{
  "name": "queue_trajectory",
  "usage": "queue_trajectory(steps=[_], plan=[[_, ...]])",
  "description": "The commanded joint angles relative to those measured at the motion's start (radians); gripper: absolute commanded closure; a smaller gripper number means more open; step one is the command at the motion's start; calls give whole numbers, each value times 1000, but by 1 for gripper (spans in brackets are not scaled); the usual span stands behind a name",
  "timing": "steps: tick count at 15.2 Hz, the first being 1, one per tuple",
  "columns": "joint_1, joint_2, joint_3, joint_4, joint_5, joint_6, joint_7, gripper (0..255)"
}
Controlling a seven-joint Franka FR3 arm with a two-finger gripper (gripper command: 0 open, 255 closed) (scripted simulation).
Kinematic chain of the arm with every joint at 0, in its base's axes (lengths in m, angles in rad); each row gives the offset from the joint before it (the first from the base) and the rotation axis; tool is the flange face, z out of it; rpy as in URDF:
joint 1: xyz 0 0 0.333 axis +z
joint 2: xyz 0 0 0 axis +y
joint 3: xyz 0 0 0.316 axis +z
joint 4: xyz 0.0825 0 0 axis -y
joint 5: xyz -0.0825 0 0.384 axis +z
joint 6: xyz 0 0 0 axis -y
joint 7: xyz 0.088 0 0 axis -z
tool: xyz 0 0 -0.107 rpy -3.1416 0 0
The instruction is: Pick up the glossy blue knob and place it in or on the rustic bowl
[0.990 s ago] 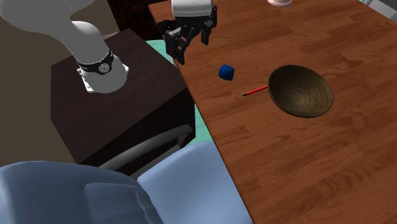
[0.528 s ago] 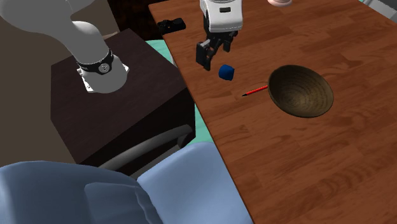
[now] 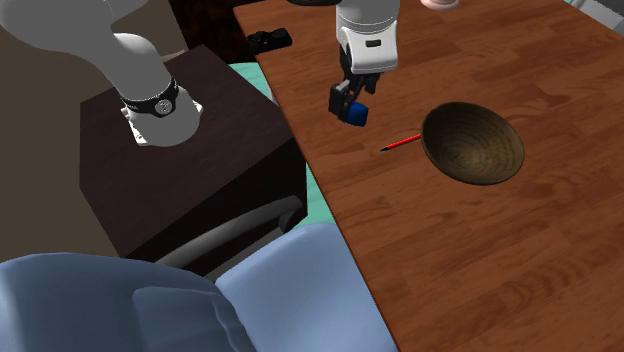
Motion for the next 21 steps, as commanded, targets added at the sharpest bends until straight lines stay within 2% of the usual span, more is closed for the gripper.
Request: queue_trajectory(steps=[1,2,10,11,21], plan=[[0,28,3,-5,-11,32,9,0],[0,50,4,-7,-21,57,16,0],[1,50,4,-8,-21,56,16,0],[1,50,4,-8,-21,56,16,255],[1,36,4,-5,-15,41,13,255]])
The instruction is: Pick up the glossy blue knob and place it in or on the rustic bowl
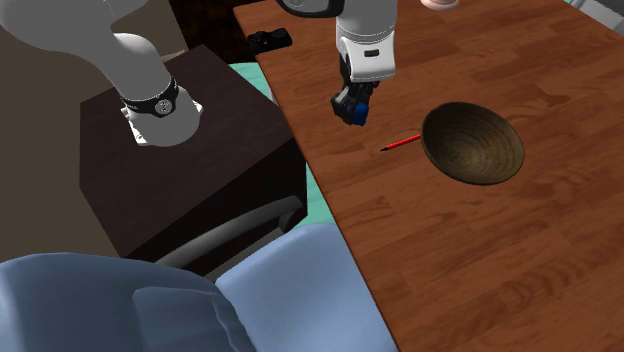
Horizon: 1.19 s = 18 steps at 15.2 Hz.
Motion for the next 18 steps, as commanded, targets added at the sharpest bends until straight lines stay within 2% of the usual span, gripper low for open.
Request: queue_trajectory(steps=[1,18], plan=[[0,-19,-1,6,7,-24,-4,255],[4,-202,-23,90,54,-285,-26,255]])
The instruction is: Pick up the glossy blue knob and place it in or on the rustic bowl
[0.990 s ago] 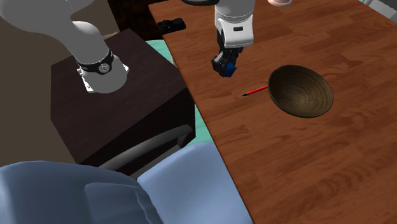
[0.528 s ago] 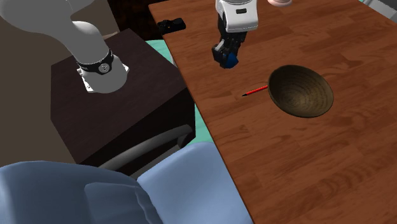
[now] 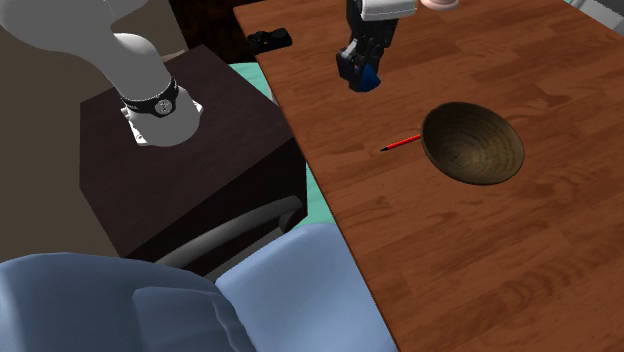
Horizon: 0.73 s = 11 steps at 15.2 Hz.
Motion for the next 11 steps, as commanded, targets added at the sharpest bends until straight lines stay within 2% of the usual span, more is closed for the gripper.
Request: queue_trajectory(steps=[1,10,11], plan=[[1,-23,-4,8,5,-31,-2,255],[1,-82,-19,74,7,-154,0,255],[-8,-41,-18,113,-9,-154,4,255]])
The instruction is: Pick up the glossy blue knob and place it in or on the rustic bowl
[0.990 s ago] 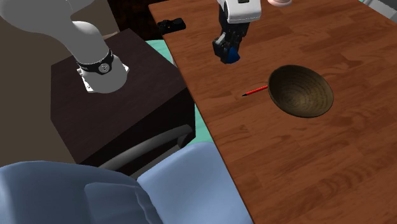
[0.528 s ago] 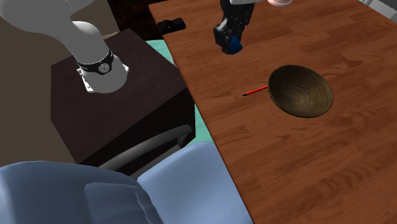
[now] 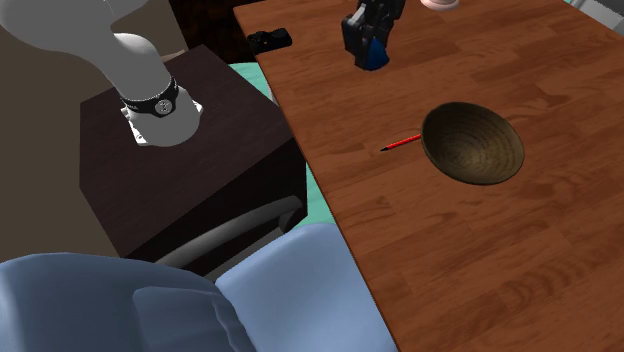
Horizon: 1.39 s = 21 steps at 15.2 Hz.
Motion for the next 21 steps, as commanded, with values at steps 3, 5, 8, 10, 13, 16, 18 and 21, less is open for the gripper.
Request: queue_trajectory(steps=[3,5,8,10,13,16,18,21], plan=[[-25,136,5,146,-60,-15,22,255],[-33,216,5,233,-96,-27,35,255],[-37,335,2,373,-149,-54,56,255],[-33,415,-2,474,-183,-80,68,255],[-20,539,-12,639,-230,-129,83,255],[1,658,-24,812,-269,-188,92,255],[1,664,-26,793,-270,-164,92,255],[2,674,-28,766,-273,-128,92,255]])
